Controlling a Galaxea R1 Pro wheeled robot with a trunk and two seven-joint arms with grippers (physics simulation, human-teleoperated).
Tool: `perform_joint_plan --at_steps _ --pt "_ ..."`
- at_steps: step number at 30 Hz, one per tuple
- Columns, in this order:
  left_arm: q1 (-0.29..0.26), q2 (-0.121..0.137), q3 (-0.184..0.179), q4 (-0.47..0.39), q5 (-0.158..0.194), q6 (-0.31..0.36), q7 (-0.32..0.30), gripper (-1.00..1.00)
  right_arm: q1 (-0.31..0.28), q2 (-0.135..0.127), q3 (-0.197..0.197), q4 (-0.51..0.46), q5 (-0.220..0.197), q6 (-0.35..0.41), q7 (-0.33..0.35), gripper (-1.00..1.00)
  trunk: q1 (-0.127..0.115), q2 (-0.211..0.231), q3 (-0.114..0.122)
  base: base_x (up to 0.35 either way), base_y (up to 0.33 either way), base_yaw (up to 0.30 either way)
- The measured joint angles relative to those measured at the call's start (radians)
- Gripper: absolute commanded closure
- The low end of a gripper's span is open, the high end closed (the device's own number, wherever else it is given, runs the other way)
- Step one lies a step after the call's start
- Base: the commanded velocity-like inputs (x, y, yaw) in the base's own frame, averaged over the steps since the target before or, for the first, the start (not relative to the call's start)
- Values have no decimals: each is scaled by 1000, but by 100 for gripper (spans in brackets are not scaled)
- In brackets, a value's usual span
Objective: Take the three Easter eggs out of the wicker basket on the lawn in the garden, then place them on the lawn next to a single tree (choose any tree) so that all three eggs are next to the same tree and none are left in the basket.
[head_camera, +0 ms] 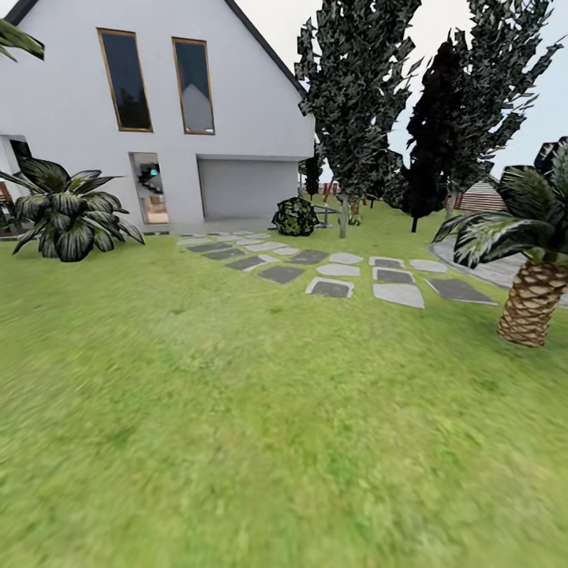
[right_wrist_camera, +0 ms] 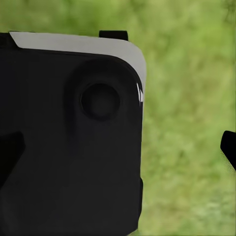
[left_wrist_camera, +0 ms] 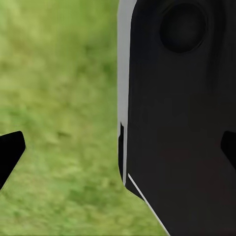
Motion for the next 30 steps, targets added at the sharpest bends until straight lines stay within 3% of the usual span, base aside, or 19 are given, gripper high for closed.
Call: perform_joint_plan --at_steps 5,13,30 --pt "0 1 0 0 0 0 0 -100 0 0 0 0 0 0 0 -100 0 0 0 335 85 -8" --pt "0 2 0 -1 0 0 0 -100 0 1 -1 0 0 -1 0 -100 0 0 0 335 85 -201" --pt "0 1 0 0 0 0 0 -100 0 2 0 1 0 1 0 -100 0 0 0 335 85 -6"
